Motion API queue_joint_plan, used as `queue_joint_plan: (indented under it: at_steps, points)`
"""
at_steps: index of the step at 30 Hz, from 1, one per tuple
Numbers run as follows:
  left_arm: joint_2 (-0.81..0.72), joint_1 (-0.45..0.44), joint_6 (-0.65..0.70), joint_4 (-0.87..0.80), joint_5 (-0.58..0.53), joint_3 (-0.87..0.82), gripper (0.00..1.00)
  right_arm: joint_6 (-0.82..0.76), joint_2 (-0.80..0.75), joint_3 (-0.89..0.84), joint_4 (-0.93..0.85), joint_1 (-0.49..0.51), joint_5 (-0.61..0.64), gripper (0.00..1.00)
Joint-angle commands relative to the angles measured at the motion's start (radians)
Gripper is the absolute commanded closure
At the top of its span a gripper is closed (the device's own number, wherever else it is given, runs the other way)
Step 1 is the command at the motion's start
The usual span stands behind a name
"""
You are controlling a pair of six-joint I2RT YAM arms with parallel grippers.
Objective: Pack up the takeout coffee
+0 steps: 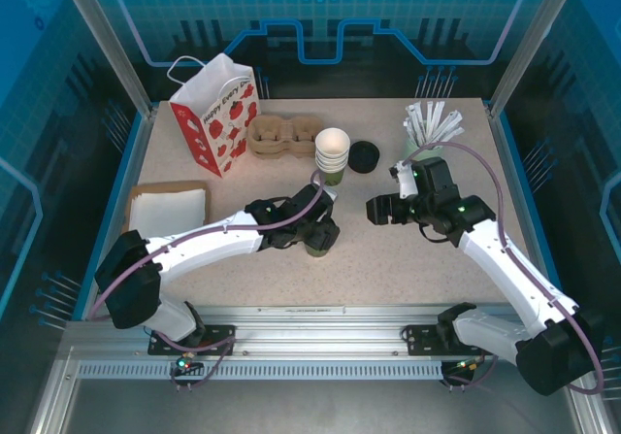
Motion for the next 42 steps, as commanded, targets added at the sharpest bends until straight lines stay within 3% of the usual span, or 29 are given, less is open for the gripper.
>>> queue_joint_plan:
  at_steps: [1,32,42]
  points:
    - [0.013,-0.01,-0.009,-0.065,0.025,0.028,0.29,-0.002,-0.015,-0.01,-0.007,-0.005,0.002,0.18]
    - [-0.003,-0.01,-0.086,0.08,-0.025,-0.048,0.26,-0.001,0.03,0.01,0.002,0.009,-0.006,0.18]
    - [0.023,-0.017,-0.05,0.063,-0.029,-0.063,0.25,0.001,0.032,-0.005,0.006,0.011,0.002,0.18]
